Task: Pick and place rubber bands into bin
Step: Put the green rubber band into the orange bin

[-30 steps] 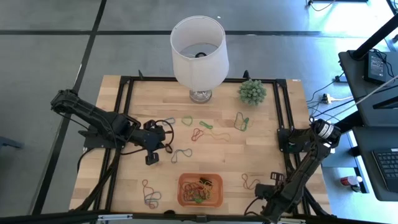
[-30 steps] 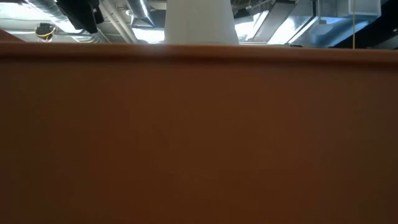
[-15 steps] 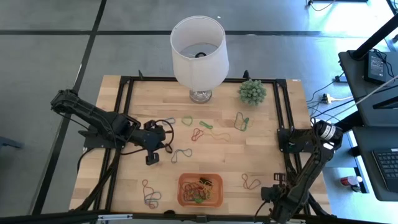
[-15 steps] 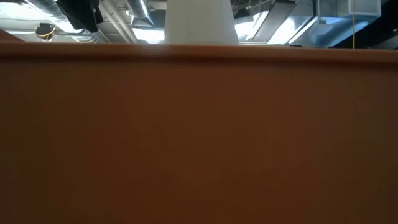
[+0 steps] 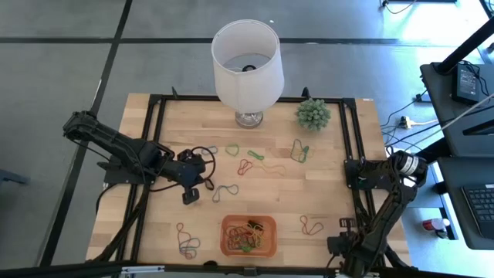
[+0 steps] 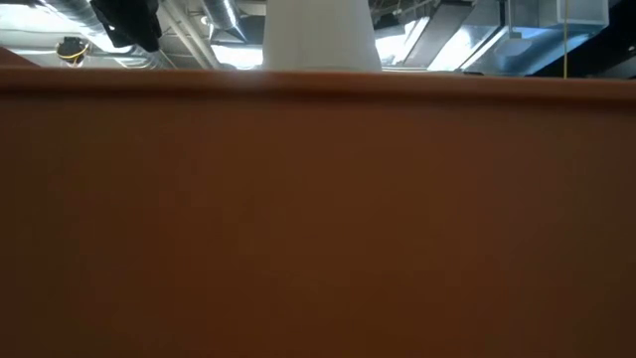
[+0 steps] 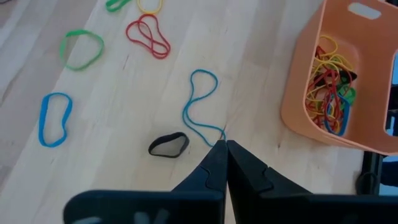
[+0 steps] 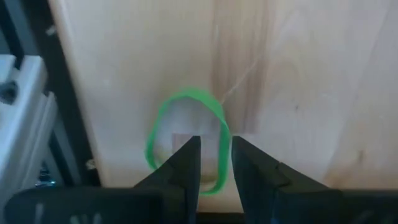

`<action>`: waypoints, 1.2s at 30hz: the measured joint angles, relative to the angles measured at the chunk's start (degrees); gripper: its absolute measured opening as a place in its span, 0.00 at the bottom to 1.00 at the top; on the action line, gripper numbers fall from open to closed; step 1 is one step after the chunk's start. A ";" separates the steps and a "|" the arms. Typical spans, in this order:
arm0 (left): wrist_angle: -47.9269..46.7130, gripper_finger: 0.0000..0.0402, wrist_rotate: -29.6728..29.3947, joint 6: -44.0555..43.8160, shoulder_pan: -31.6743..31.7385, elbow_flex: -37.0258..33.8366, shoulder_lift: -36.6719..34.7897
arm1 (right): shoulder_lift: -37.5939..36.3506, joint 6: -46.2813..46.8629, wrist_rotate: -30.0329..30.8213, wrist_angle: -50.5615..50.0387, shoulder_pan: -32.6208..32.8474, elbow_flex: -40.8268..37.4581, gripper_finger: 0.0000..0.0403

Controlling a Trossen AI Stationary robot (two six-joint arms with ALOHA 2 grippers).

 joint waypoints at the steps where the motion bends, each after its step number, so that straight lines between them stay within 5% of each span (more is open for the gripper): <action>1: 0.05 0.00 -0.26 -0.12 0.00 0.00 0.00 | 0.00 0.00 -0.01 0.04 0.00 -0.15 0.23; 11: 0.12 0.00 -2.92 -0.16 0.02 0.00 0.00 | -0.48 0.37 -0.23 4.25 -0.07 -3.12 0.23; 18: 0.08 0.01 -2.92 2.06 0.02 0.00 0.00 | -0.31 0.85 -0.84 4.12 -1.36 -2.38 0.02; 23: -1.09 0.00 -2.86 6.08 0.02 0.02 0.00 | 0.06 3.53 0.76 1.15 -2.95 2.58 0.01; 36: -5.50 0.00 -2.31 17.41 0.93 0.04 -0.63 | -0.83 4.14 22.46 -17.47 -11.16 27.60 0.00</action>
